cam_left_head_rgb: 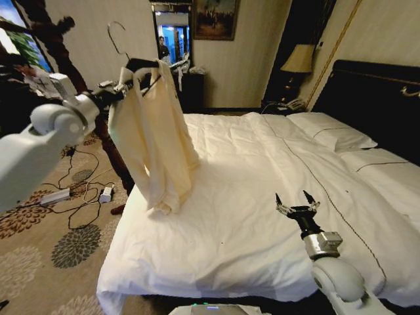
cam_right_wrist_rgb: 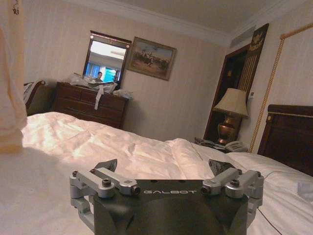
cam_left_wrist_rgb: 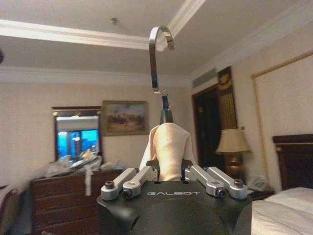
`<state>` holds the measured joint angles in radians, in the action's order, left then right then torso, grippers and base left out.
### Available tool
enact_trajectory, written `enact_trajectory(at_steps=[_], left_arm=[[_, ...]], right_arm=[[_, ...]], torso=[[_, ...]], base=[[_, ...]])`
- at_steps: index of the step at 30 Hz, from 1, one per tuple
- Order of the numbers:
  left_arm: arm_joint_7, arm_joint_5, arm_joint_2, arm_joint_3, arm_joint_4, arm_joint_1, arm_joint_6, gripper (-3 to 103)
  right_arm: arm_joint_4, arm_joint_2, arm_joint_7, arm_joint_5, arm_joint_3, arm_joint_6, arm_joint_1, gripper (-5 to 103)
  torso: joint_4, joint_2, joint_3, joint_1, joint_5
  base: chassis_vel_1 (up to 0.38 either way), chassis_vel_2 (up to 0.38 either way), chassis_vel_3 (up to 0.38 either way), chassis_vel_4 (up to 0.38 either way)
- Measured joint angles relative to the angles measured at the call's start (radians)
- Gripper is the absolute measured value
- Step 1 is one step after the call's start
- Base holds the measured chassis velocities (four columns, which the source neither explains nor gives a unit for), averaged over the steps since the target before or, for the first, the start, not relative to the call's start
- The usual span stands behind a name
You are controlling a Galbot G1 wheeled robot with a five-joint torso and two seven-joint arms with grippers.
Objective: Pick up the clothes from the bed and hang them on the clothes hanger.
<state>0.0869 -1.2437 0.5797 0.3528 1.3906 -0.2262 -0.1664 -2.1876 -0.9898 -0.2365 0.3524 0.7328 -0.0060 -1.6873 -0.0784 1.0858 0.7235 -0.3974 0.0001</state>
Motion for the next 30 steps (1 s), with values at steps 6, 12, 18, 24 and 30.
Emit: enact_trajectory(at_steps=[6, 12, 18, 24, 30], left_arm=[[-0.01, -0.003, 0.067, 0.055, -0.145, -0.09, -0.005, 18], [-0.037, -0.027, 0.079, 0.061, -0.193, -0.126, -0.029, 18], [-0.053, -0.046, 0.082, 0.078, -0.248, -0.167, -0.039, 18], [-0.051, -0.061, 0.117, 0.105, -0.358, -0.238, -0.039, 18], [-0.043, -0.06, 0.148, 0.115, -0.428, -0.263, -0.039, 18]], right_arm=[[0.0, 0.0, 0.0, 0.0, 0.0, 0.0, 0.0, 100], [0.0, 0.0, 0.0, 0.0, 0.0, 0.0, 0.0, 100], [0.0, 0.0, 0.0, 0.0, 0.0, 0.0, 0.0, 100], [0.0, 0.0, 0.0, 0.0, 0.0, 0.0, 0.0, 100], [0.0, 0.0, 0.0, 0.0, 0.0, 0.0, 0.0, 100]], torso=[[0.0007, 0.0, 0.0, 0.0, -0.0002], [0.0005, 0.0, 0.0, 0.0, -0.0001], [0.0008, 0.0, 0.0, 0.0, -0.0003], [0.0006, 0.0, 0.0, 0.0, -0.0001], [0.0004, 0.0, 0.0, 0.0, -0.0001]], base=[[0.0, 0.0, 0.0, 0.0], [0.0, 0.0, 0.0, 0.0], [0.0, 0.0, 0.0, 0.0], [0.0, 0.0, 0.0, 0.0], [0.0, 0.0, 0.0, 0.0]])
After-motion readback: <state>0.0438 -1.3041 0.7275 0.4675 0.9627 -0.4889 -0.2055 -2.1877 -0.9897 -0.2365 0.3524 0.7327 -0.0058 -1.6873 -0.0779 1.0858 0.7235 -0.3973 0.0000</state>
